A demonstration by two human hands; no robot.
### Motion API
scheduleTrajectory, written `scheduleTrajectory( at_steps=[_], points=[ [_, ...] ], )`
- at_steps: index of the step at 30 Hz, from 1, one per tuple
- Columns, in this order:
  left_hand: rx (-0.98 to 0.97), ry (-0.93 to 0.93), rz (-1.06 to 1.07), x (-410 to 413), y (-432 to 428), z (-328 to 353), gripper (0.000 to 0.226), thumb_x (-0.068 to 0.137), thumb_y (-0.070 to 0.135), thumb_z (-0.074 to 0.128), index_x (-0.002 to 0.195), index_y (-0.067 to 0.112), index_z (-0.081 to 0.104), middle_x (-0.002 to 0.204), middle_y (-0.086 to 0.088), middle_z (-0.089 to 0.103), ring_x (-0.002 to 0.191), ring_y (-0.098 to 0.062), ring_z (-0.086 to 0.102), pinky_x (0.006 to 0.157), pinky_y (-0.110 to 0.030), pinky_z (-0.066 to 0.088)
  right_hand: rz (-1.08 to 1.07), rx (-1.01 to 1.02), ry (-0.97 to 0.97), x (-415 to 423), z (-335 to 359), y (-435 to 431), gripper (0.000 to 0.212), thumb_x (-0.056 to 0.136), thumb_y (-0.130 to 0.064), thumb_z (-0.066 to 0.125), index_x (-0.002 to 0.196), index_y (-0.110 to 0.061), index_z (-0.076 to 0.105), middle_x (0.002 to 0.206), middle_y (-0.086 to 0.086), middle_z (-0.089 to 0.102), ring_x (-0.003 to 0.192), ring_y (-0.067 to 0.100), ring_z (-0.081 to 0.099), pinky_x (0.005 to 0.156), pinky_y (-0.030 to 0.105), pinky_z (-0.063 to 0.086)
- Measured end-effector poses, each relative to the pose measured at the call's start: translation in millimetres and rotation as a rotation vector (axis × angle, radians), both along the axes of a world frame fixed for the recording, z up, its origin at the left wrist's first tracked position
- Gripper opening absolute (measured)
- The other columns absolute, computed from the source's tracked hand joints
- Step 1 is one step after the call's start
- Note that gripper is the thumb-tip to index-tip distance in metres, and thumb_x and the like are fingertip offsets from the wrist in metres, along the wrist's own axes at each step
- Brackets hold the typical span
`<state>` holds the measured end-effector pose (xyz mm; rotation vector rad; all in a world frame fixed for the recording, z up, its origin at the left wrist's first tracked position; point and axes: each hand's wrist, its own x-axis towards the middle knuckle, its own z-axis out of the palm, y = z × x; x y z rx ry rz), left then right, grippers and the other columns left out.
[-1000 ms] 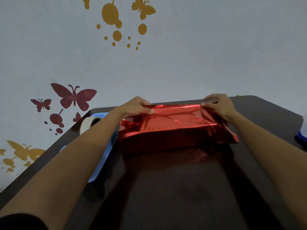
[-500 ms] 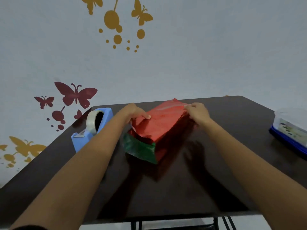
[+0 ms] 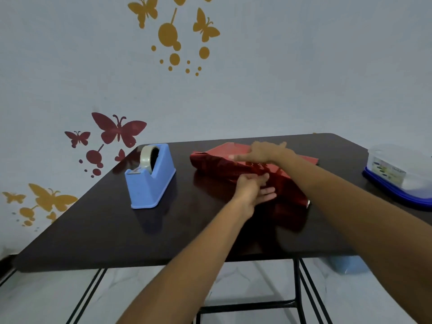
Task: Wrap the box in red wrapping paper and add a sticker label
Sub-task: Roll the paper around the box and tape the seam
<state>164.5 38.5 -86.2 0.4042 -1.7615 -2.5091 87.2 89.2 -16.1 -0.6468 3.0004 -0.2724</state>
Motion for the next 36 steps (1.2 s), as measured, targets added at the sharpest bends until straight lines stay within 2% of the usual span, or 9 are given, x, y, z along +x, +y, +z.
scheduleTrajectory(
  at_steps=[4, 10, 15, 19, 25, 28, 32, 34, 36],
  points=[
    [-0.423, 0.017, 0.141, 19, -40, -11, 0.014, 0.092, 0.0, 0.05, 0.096, 0.01, 0.059, 0.088, -0.01, 0.064, 0.059, -0.015, 0.06, 0.047, -0.021, 0.052, 0.165, 0.15, 0.09, -7, -10, 18, 0.069, 0.075, -0.048, 0.071, 0.134, -0.024, 0.044, 0.137, 0.0, 0.05, 0.13, 0.025, 0.042, 0.108, 0.067, 0.0],
    [-0.977, 0.258, 0.476, 23, -123, 8, 0.014, 0.086, 0.008, 0.062, 0.094, 0.019, 0.064, 0.098, 0.002, 0.067, 0.091, -0.011, 0.06, 0.084, -0.024, 0.046, 0.265, 0.088, 0.073, -20, -13, 46, 0.074, 0.076, -0.02, 0.074, 0.14, -0.031, 0.038, 0.146, -0.004, 0.041, 0.135, 0.021, 0.037, 0.111, 0.057, 0.0],
    [-0.833, 0.062, 0.565, -1, -154, 36, 0.03, 0.096, 0.03, 0.048, 0.109, 0.006, 0.061, 0.105, -0.013, 0.061, 0.097, -0.024, 0.058, 0.083, -0.032, 0.045, 0.276, -0.061, 0.107, -23, -31, 54, 0.066, 0.074, -0.032, 0.075, 0.132, -0.029, 0.043, 0.142, -0.007, 0.045, 0.129, 0.018, 0.043, 0.11, 0.045, 0.021],
    [-0.586, -0.248, 0.289, -20, -158, 43, 0.056, 0.098, 0.041, 0.044, 0.141, 0.008, 0.034, 0.132, -0.017, 0.049, 0.116, -0.031, 0.053, 0.096, -0.043, 0.045, 0.241, -0.109, 0.292, -14, -38, 44, 0.064, 0.068, -0.054, 0.073, 0.121, -0.028, 0.048, 0.127, -0.01, 0.055, 0.118, 0.016, 0.051, 0.106, 0.048, 0.025],
    [-0.554, -0.264, 0.277, -48, -156, 30, 0.06, 0.099, 0.045, 0.04, 0.14, 0.001, 0.037, 0.139, -0.014, 0.047, 0.122, -0.028, 0.05, 0.094, -0.035, 0.047, 0.295, -0.25, 0.206, -21, -46, 51, 0.064, 0.069, -0.048, 0.075, 0.127, -0.033, 0.053, 0.131, -0.005, 0.051, 0.122, 0.018, 0.046, 0.104, 0.051, 0.032],
    [-0.46, -0.244, 0.293, -52, -155, 28, 0.046, 0.097, 0.038, 0.048, 0.12, -0.002, 0.051, 0.089, -0.001, 0.061, 0.068, -0.013, 0.063, 0.038, -0.016, 0.04, 0.296, -0.253, 0.197, -20, -48, 47, 0.062, 0.069, -0.049, 0.075, 0.125, -0.035, 0.055, 0.128, -0.005, 0.052, 0.121, 0.019, 0.047, 0.103, 0.054, 0.033],
    [-0.58, -0.306, 0.311, -61, -169, 21, 0.034, 0.093, 0.016, 0.059, 0.064, 0.004, 0.047, 0.023, 0.002, 0.038, 0.019, -0.007, 0.034, 0.025, -0.017, 0.027, 0.263, -0.217, 0.211, -18, -48, 45, 0.059, 0.073, -0.049, 0.072, 0.127, -0.035, 0.053, 0.129, -0.005, 0.05, 0.124, 0.019, 0.044, 0.106, 0.057, 0.028],
    [-0.593, -0.318, 0.404, -66, -175, 28, 0.021, 0.089, 0.016, 0.065, 0.08, -0.002, 0.059, 0.031, -0.004, 0.05, 0.029, -0.012, 0.044, 0.028, -0.018, 0.031, 0.254, -0.208, 0.212, -16, -47, 46, 0.058, 0.075, -0.048, 0.071, 0.128, -0.034, 0.052, 0.131, -0.005, 0.049, 0.126, 0.02, 0.042, 0.107, 0.058, 0.025],
    [-0.595, -0.303, 0.456, -74, -180, 30, 0.037, 0.092, 0.023, 0.061, 0.117, -0.004, 0.058, 0.086, -0.013, 0.072, 0.062, -0.016, 0.062, 0.051, -0.023, 0.047, 0.249, -0.204, 0.208, -16, -46, 46, 0.058, 0.075, -0.048, 0.07, 0.128, -0.035, 0.052, 0.133, -0.006, 0.048, 0.127, 0.02, 0.041, 0.107, 0.059, 0.024]
  ],
)
